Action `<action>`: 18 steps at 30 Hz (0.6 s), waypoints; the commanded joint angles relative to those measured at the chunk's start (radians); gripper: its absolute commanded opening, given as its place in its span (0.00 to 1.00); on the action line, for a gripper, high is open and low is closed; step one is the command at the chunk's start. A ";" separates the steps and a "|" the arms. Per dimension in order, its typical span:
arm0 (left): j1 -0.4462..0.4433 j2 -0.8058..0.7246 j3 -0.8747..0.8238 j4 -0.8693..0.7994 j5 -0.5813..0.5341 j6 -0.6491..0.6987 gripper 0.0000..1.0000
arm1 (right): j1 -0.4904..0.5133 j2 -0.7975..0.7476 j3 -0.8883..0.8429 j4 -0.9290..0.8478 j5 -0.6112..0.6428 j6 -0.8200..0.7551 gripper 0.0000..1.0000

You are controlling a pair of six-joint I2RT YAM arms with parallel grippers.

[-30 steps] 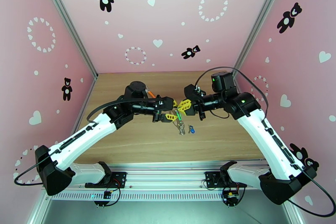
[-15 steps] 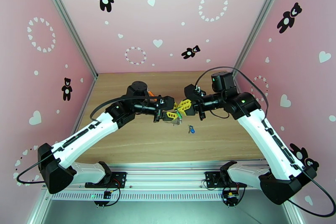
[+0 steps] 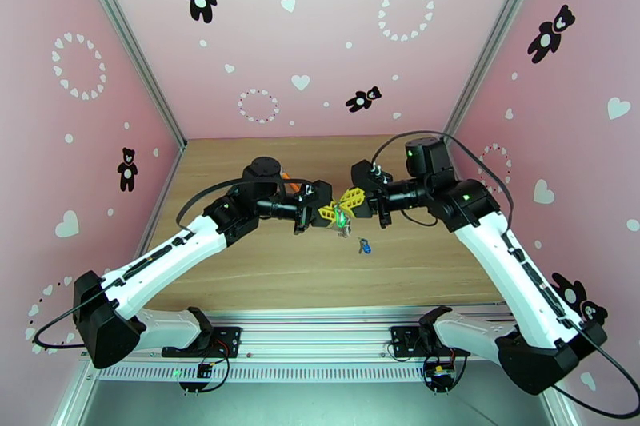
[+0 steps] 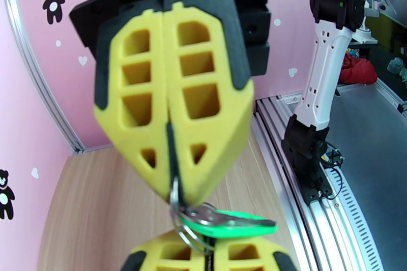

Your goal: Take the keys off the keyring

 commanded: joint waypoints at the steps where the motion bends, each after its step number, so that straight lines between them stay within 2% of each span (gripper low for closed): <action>1: 0.005 -0.021 -0.007 0.039 -0.010 -0.053 0.08 | 0.024 -0.041 -0.017 0.039 0.075 0.020 0.00; 10: 0.012 -0.021 0.019 0.038 -0.059 -0.109 0.05 | 0.115 -0.047 -0.017 -0.016 0.239 -0.032 0.00; 18: 0.055 -0.017 0.049 0.036 -0.043 -0.159 0.00 | 0.222 -0.045 -0.027 -0.091 0.457 -0.106 0.00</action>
